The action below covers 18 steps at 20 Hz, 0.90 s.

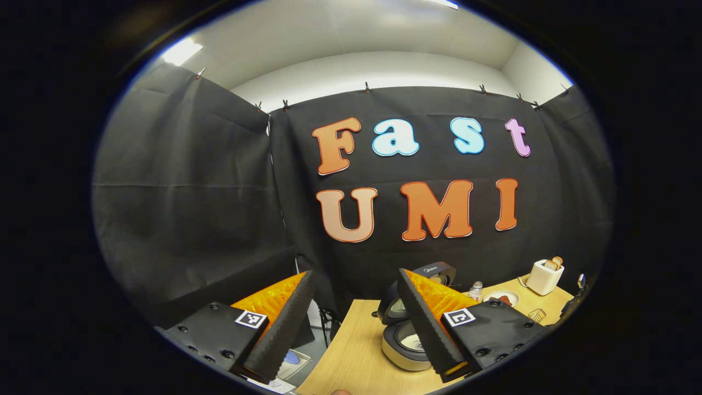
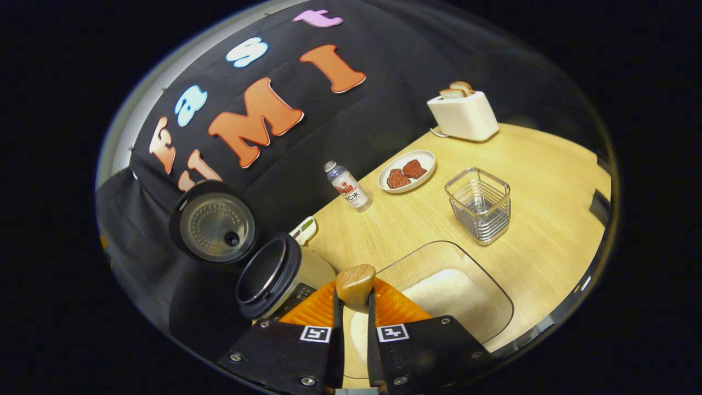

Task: Close the left gripper, press the button to open the rice cooker; take a wooden spoon from the chopstick holder with the right hand, scoop a spoonful of rice and pour it into the rice cooker, then put the wooden spoon back into the chopstick holder.

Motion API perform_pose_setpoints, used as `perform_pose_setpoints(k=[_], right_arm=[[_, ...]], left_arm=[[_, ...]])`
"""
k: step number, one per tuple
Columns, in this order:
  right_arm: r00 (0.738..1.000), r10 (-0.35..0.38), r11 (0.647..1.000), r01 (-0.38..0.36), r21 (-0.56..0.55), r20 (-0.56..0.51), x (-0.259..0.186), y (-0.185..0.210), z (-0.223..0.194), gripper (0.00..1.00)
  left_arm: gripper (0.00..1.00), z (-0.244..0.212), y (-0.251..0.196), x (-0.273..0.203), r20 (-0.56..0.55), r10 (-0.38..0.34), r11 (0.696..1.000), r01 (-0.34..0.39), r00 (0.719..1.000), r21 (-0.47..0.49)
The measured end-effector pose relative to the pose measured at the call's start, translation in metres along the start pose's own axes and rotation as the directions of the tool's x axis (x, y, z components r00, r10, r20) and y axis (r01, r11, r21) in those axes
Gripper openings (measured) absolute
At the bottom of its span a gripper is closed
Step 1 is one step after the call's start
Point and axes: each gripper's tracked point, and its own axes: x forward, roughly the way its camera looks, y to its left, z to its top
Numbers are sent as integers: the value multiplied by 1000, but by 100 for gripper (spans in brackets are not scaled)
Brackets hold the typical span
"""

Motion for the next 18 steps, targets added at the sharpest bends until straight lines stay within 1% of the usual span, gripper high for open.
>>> perform_pose_setpoints(k=[1, 2, 3, 4, 5, 6, 7, 8, 9, 10, 13, 15, 18], right_arm=[[1000, 13, 999, -13, 50, -9, 0, 1, -1, 16], [1000, 22, 995, -21, 93, -15, 1, 0, -2, 16], [999, 23, 991, -20, 131, -21, 1, -4, -1, 16], [999, 22, 987, -18, 158, -24, 0, -7, -1, 16], [999, 18, 981, -13, 192, -26, 1, -12, 0, 12], [999, 17, 974, -10, 226, -28, 0, -17, 2, 16], [999, 16, 965, -8, 264, -28, -2, -22, 4, 16], [1000, 16, 952, -7, 305, -25, -3, -28, 8, 16], [1000, 17, 940, -10, 340, -17, -5, -32, 13, 16], [1000, 17, 929, -12, 369, -8, -7, -35, 16, 16], [1000, 22, 912, -27, 409, 17, -16, -37, 29, 16], [999, 32, 902, -43, 430, 31, -22, -35, 38, 16], [997, 57, 885, -73, 461, 47, -30, -26, 48, 16]], left_arm=[[96, -1, -1, 0, -1, -1, 1000, 1, 1000, -1], [100, -1, -1, 0, -2, -1, 1000, 1, 1000, -2], [96, -1, -1, 1, -3, 0, 1000, 0, 1000, -3], [96, -1, 0, 1, -3, 2, 1000, -2, 1000, -6], [96, -1, 1, 1, -3, 2, 1000, -2, 1000, -7], [96, -1, 1, 1, -2, 4, 1000, -4, 1000, -7], [100, 0, 1, 1, -1, 4, 1000, -4, 1000, -5], [96, 0, 2, 1, 2, 5, 1000, -5, 1000, -2], [96, 2, 3, 0, 5, 6, 1000, -6, 1000, 1], [100, 4, 3, 1, 9, 7, 1000, -7, 1000, 4], [100, 6, 3, -1, 16, 5, 1000, -5, 1000, 7], [96, 8, 4, -3, 21, 7, 1000, -7, 1000, 5], [96, 4, 7, -3, 15, 10, 1000, -10, 1000, 2]])
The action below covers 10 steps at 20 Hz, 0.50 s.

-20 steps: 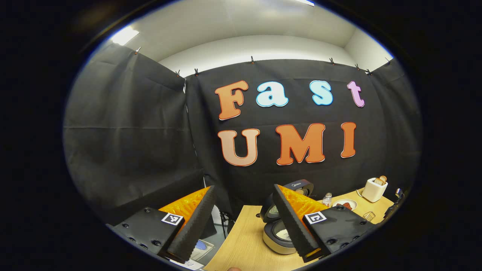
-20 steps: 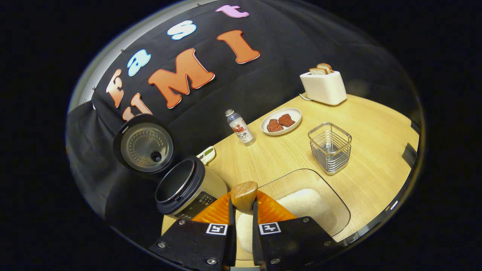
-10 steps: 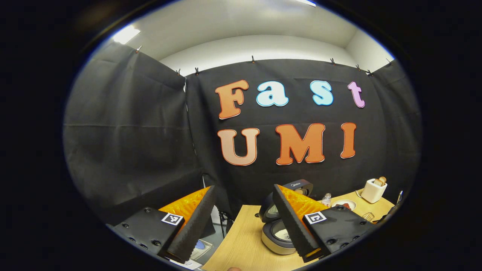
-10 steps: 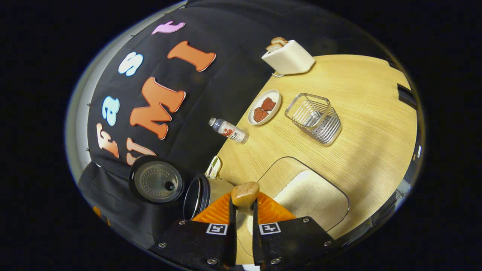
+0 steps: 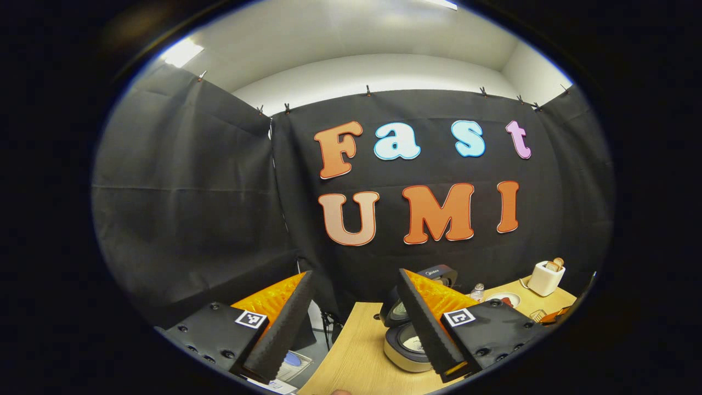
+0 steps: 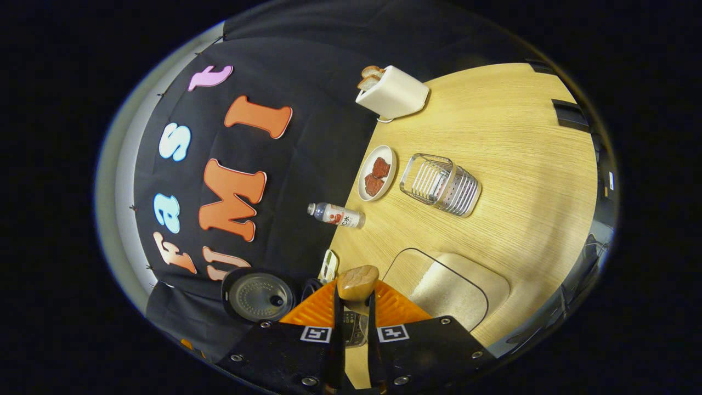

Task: Close the left gripper, press the button to open the rice cooker; take a wooden spoon from the chopstick holder with the right hand, scoop a spoonful of rice and pour it into the rice cooker, then put the wooden spoon back into the chopstick holder.

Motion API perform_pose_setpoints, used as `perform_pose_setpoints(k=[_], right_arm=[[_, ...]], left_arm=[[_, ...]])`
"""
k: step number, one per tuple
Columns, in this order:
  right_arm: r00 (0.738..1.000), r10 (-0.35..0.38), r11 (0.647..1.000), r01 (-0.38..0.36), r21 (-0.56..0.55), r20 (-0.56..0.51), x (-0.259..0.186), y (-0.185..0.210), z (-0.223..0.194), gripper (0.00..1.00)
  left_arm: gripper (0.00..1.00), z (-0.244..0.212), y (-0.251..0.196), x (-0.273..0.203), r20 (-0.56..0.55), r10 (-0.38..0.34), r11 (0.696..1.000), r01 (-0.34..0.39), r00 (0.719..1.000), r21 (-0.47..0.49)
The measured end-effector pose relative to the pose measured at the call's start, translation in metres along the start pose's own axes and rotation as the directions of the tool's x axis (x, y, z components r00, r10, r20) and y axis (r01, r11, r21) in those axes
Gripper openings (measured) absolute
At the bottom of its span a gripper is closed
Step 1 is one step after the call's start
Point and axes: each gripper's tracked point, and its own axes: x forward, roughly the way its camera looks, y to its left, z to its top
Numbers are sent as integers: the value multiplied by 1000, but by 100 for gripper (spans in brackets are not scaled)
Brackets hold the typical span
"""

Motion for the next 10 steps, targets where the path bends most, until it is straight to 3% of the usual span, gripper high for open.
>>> perform_pose_setpoints(k=[2, 4, 7, 10], right_arm=[[1000, 6, 1000, -6, 12, -3, -5, 4, 1, 16], [1000, 8, 1000, -8, 23, -8, -7, 8, 0, 16], [1000, 28, 997, -27, 66, -13, -10, 20, 1, 16], [999, 47, 995, -45, 88, -19, -9, 35, -1, 16]], left_arm=[[100, -1, 1, 0, -4, -2, 1000, 2, 1000, -8], [96, -2, 3, 0, -7, 2, 1000, -2, 1000, -10], [100, -1, 3, -1, -4, 1, 1000, -1, 1000, -13], [96, -1, 2, -2, 0, -3, 1000, 3, 1000, -13]])
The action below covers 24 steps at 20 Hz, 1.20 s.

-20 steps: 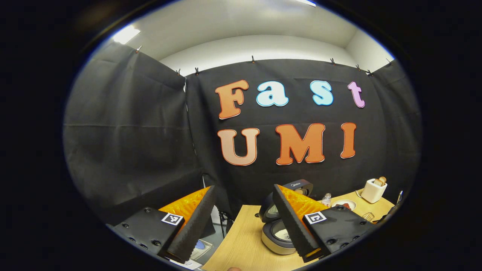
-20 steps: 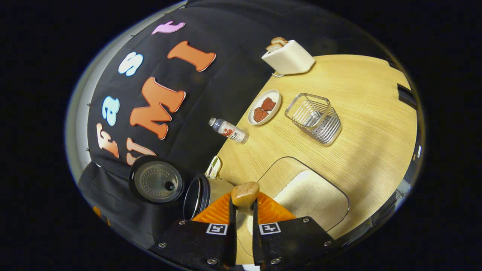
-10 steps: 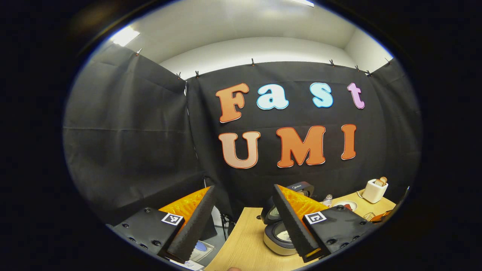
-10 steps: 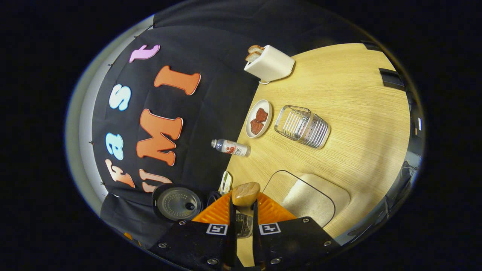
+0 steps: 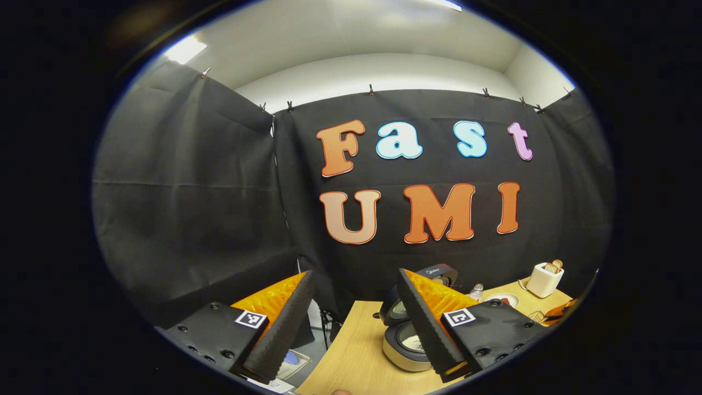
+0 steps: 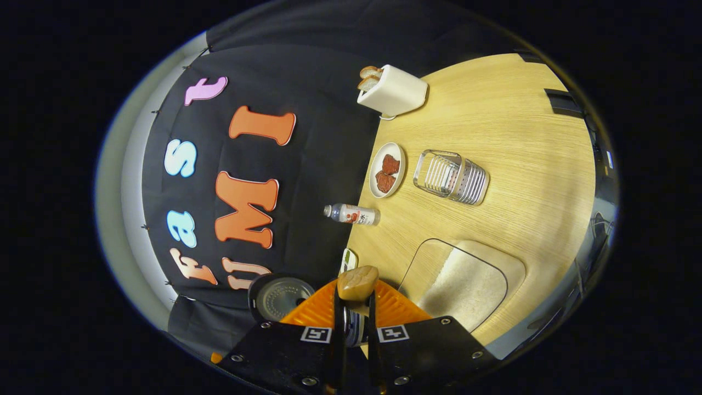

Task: Close the left gripper, press the button to open the rice cooker; take a wooden spoon from the chopstick holder with the right hand, scoop a spoonful of rice and pour it into the rice cooker, then put the wooden spoon back into the chopstick holder.

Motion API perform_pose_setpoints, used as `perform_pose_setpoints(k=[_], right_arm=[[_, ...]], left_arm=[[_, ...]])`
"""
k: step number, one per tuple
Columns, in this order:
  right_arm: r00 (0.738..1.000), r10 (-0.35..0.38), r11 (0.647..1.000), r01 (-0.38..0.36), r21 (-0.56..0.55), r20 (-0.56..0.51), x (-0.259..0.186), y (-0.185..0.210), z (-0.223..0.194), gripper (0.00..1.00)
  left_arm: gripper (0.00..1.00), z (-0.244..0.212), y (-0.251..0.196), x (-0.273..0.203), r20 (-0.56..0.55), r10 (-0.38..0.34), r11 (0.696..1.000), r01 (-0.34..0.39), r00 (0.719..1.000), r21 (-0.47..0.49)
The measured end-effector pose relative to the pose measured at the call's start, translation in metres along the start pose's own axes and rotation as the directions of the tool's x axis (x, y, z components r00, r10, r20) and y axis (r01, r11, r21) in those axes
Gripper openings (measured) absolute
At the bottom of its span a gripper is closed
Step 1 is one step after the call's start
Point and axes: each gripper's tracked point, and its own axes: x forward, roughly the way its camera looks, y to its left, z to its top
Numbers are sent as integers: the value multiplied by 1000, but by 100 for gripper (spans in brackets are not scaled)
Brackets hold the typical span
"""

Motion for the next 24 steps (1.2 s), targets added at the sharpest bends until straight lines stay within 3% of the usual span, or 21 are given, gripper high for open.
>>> perform_pose_setpoints(k=[2, 10, 15, 24], right_arm=[[1000, 15, 1000, -15, 5, -5, 2, 11, -3, 16], [995, 82, 996, -81, 35, -52, 18, 66, -20, 16], [989, 115, 993, -114, 18, -87, 38, 105, -37, 16], [982, 148, 987, -154, -45, -120, 81, 165, -55, 16]], left_arm=[[100, -2, -1, 0, -5, -7, 1000, 7, 1000, -4], [96, -4, 9, -3, -5, 12, 1000, -12, 1000, 4], [100, -10, 20, -3, -14, 29, 1000, -29, 999, -3], [96, -21, 41, -1, -32, 66, 998, -66, 997, -5]])
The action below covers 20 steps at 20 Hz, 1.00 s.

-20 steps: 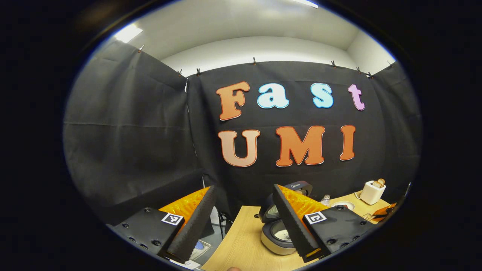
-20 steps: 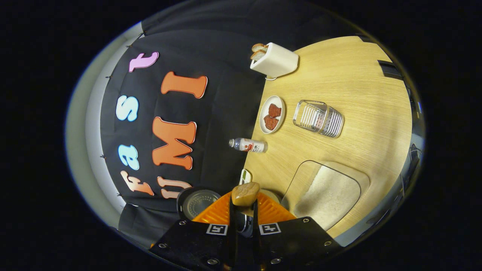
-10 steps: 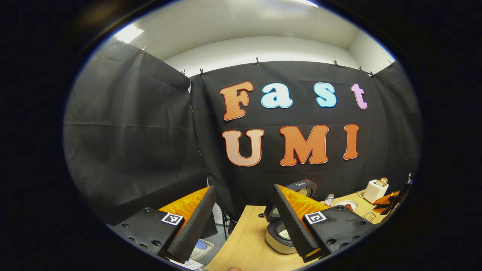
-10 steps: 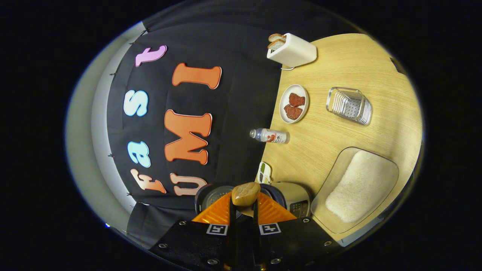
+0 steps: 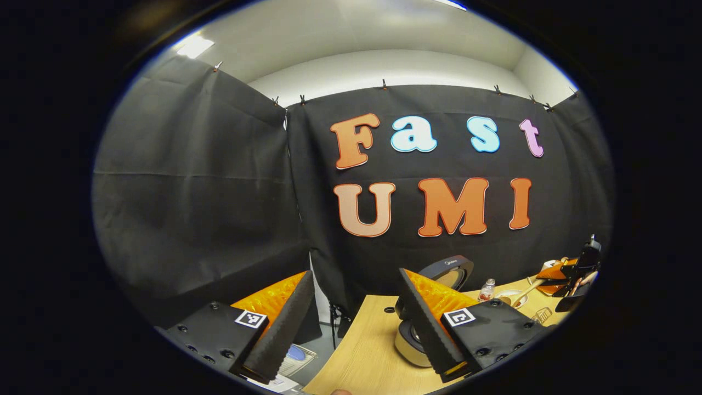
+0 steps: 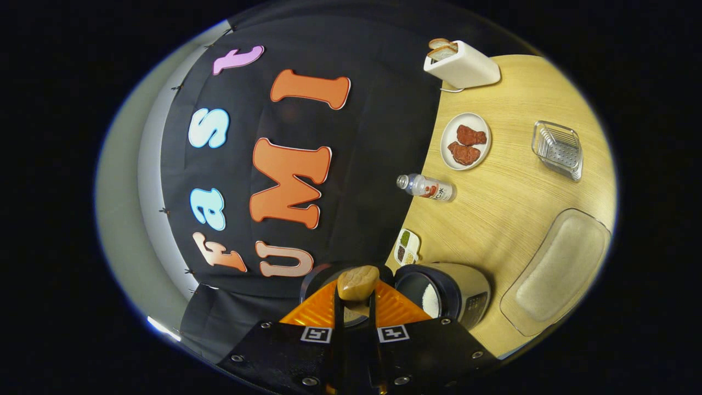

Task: Close the left gripper, press the button to open the rice cooker; take a wooden spoon from the chopstick holder with the right hand, scoop a spoonful of rice and pour it into the rice cooker, then put the wooden spoon back into the chopstick holder.

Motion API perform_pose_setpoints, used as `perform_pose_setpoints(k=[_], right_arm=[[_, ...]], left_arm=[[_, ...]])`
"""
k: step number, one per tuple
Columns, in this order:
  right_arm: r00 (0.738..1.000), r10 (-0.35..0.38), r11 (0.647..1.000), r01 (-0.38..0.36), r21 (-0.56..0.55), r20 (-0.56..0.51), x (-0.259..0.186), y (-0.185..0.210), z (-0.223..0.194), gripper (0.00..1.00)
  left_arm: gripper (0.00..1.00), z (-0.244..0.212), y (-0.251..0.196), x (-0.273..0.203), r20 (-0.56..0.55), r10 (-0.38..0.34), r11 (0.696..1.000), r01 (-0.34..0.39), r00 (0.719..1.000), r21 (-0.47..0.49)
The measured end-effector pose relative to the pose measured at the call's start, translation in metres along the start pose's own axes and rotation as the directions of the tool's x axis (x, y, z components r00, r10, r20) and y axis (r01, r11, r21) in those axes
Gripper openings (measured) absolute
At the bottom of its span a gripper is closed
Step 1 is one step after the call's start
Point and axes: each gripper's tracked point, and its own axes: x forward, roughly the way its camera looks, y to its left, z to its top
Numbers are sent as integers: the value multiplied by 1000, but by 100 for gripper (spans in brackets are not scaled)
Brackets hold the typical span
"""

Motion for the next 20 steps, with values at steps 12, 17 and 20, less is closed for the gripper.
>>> perform_pose_setpoints(k=[12, 17, 20], right_arm=[[999, -36, 970, 30, -243, -20, 59, 23, -21, 16], [999, -49, 929, 50, -366, 11, 68, 25, -18, 16], [999, -44, 910, 48, -413, 21, 71, 28, -16, 16]], left_arm=[[96, -19, 19, 16, -30, 32, 999, -33, 999, -18], [96, -24, 24, 20, -38, 42, 999, -43, 998, -17], [96, -27, 24, 22, -46, 46, 999, -47, 998, -17]])
